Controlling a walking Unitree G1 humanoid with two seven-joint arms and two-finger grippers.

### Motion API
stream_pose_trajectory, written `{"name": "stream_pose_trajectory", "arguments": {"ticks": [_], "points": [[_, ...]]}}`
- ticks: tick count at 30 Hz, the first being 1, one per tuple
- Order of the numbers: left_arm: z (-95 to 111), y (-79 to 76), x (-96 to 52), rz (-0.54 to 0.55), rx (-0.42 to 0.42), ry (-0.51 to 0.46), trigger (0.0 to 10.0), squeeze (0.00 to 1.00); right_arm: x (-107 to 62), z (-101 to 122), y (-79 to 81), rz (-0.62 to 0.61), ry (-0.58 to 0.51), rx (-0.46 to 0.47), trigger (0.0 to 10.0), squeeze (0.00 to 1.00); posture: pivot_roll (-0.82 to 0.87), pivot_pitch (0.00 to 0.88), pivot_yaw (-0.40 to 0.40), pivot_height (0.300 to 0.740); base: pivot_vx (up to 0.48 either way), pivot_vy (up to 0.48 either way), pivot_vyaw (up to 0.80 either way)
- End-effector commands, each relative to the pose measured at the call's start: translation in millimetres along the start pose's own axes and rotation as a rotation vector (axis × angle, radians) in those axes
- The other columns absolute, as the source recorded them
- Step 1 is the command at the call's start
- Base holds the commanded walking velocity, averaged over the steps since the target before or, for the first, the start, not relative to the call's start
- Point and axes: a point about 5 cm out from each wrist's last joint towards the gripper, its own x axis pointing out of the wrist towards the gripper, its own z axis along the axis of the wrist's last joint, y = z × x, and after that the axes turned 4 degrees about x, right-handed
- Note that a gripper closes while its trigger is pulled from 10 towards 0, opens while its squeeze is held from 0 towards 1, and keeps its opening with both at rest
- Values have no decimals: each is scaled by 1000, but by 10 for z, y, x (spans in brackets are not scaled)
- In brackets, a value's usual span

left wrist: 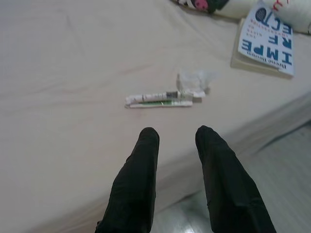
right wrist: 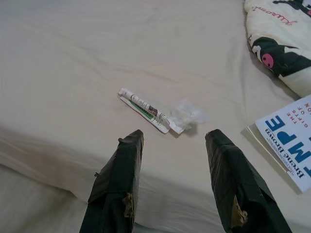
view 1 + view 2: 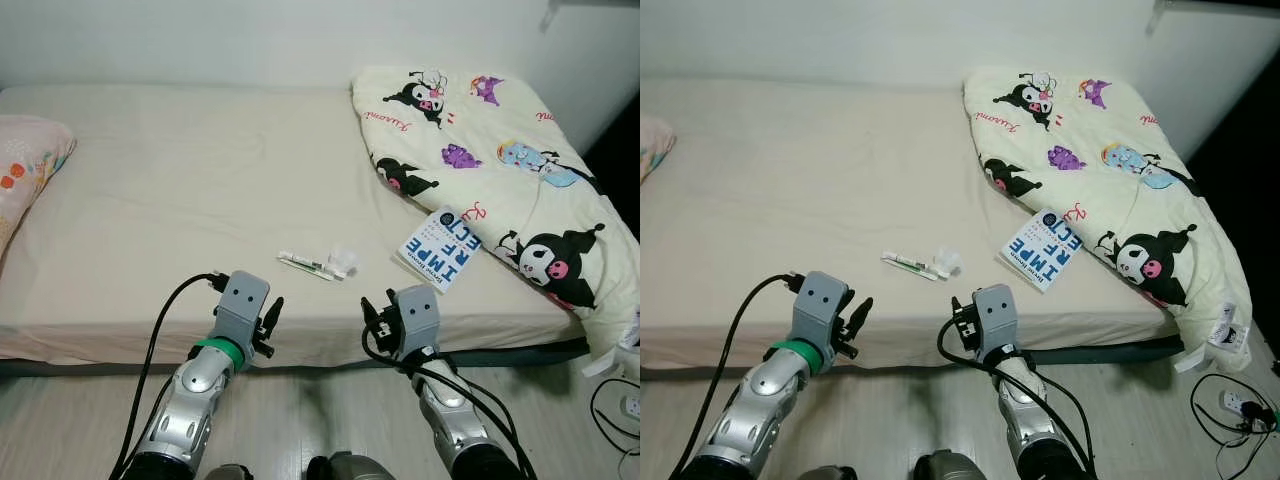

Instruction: Clean up the room

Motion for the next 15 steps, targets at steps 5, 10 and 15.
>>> {"name": "stream_pose_trajectory", "arguments": {"ticks": [5,10,15], "points": [[-21,7,2,8,-3,1,10000,0,-28,-17,-21,-12,-1,2,10000,0,-23,6,17,740,478,0,0],[-18,1,4,5,-3,0,10000,0,-37,-23,-23,-10,0,3,10000,0,-25,6,15,740,477,0,0],[-21,-5,1,7,-4,1,10000,0,-46,-38,-17,-8,6,-5,10000,0,-25,7,15,740,474,0,0]]}}
